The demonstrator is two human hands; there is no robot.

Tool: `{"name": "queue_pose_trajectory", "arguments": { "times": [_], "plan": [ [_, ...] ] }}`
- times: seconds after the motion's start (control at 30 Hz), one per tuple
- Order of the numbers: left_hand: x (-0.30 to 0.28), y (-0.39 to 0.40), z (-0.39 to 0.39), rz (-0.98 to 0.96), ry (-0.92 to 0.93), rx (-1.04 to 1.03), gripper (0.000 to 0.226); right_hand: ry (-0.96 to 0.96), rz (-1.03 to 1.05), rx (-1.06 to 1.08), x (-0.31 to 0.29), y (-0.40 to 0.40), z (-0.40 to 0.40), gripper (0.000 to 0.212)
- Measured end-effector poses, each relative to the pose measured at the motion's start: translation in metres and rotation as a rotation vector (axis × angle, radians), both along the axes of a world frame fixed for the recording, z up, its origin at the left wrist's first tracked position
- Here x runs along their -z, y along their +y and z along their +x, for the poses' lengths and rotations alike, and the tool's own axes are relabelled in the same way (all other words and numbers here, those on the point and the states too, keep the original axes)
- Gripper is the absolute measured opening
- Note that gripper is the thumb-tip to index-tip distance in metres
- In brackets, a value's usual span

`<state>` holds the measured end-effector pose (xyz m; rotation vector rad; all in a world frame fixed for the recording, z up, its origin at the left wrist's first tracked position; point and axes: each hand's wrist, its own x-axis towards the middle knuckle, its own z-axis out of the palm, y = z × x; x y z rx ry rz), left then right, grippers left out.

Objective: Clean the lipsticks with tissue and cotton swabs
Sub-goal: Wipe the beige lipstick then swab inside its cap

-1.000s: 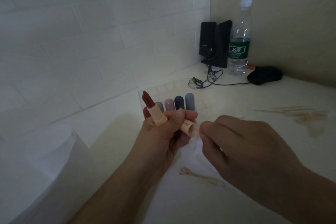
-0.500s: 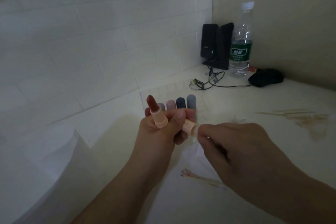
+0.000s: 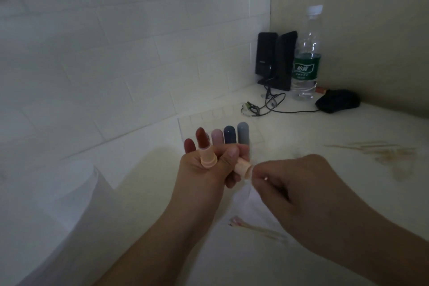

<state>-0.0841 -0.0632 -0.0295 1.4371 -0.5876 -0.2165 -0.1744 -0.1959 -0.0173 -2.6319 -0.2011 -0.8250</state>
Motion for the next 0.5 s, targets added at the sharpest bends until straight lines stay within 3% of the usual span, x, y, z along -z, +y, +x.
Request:
{"name": "queue_pose_trajectory", "arguments": {
  "times": [0.1,0.27,0.33,0.4,0.5],
  "plan": [
    [0.0,-0.001,-0.002,0.025,-0.028,0.002,0.029,-0.023,0.09,0.015,-0.004,-0.006,-0.001,0.032],
    [0.001,0.001,0.0,0.043,-0.039,-0.024,0.028,0.097,-0.043,0.045,0.001,-0.004,-0.001,0.029],
    [-0.001,0.002,0.001,0.008,-0.008,-0.042,0.026,0.213,0.105,-0.038,-0.007,-0.006,-0.003,0.03],
    [-0.005,0.003,0.003,-0.08,0.071,-0.069,0.024,0.26,0.379,-0.104,-0.016,-0.013,-0.003,0.022],
    [-0.013,0.002,0.006,-0.264,0.31,0.005,0.027,0.196,0.623,-0.097,-0.023,-0.022,-0.003,0.015]
  ]
}}
